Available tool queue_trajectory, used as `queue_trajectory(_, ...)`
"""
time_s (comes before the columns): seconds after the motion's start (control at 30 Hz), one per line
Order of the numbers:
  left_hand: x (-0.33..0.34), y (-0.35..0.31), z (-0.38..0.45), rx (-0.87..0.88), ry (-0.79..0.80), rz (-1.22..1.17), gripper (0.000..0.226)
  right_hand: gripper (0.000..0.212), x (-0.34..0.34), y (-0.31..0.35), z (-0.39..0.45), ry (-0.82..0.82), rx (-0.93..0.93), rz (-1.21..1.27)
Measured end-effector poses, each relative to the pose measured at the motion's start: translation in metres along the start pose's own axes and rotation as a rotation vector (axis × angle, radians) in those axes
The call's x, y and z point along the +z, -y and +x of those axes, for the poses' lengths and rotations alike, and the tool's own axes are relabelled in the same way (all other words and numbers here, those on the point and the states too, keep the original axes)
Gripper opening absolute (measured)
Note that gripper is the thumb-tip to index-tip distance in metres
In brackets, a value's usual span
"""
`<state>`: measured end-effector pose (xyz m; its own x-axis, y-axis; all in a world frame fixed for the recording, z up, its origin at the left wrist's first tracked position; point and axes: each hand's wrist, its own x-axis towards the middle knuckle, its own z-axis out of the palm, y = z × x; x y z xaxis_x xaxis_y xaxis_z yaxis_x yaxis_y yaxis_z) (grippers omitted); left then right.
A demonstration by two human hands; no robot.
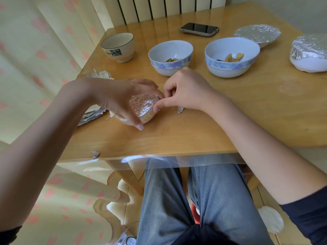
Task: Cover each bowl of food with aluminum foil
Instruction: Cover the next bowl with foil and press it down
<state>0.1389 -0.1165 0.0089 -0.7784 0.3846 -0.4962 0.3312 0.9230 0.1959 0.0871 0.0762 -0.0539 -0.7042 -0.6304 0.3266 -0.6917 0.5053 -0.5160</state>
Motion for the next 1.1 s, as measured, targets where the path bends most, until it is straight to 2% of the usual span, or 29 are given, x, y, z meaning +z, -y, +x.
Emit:
queue_trajectory(0.2, -0.003, -0.010, 0.000, -0.074, -0.074, -0.019, 0.099, 0.054, 0.000, 0.004, -0.001, 0.016, 0.009, -0.046)
queue_trajectory(0.33, -0.001, -0.017, -0.004, -0.111, -0.071, 0.002, 0.085, 0.043, -0.007, 0.002, -0.016, 0.043, 0.070, -0.053)
queue_trajectory(0.4, 0.005, -0.021, -0.005, -0.207, -0.079, 0.024, 0.091, 0.035, -0.006, 0.001, -0.028, 0.017, 0.124, -0.047)
queue_trajectory(0.5, 0.011, -0.023, -0.008, -0.275, -0.070, 0.014, 0.117, 0.031, 0.000, 0.007, -0.041, 0.023, 0.156, -0.043)
queue_trajectory(0.57, 0.007, -0.018, -0.013, -0.255, -0.092, 0.071, 0.125, 0.036, 0.003, 0.015, -0.043, 0.050, 0.150, -0.061)
queue_trajectory(0.63, 0.003, -0.011, -0.014, -0.194, -0.090, 0.154, 0.122, 0.044, 0.006, 0.023, -0.043, 0.058, 0.155, -0.084)
queue_trajectory(0.77, 0.003, -0.009, -0.008, -0.006, -0.018, 0.023, 0.085, 0.059, 0.015, 0.037, -0.042, 0.028, 0.170, -0.151)
queue_trajectory(0.9, 0.004, -0.002, 0.001, 0.022, -0.026, 0.030, 0.082, 0.049, 0.014, 0.035, -0.039, 0.027, 0.189, -0.103)
queue_trajectory(0.97, 0.002, 0.000, 0.000, 0.009, -0.023, 0.027, 0.094, 0.039, 0.009, 0.024, -0.037, 0.032, 0.225, -0.013)
queue_trajectory(1.03, 0.002, 0.000, -0.003, -0.041, -0.034, 0.016, 0.121, 0.028, 0.005, 0.013, -0.037, -0.019, 0.256, 0.053)
queue_trajectory(1.1, 0.004, 0.000, -0.006, -0.093, -0.068, 0.024, 0.131, 0.024, 0.003, 0.008, -0.036, -0.032, 0.259, 0.059)
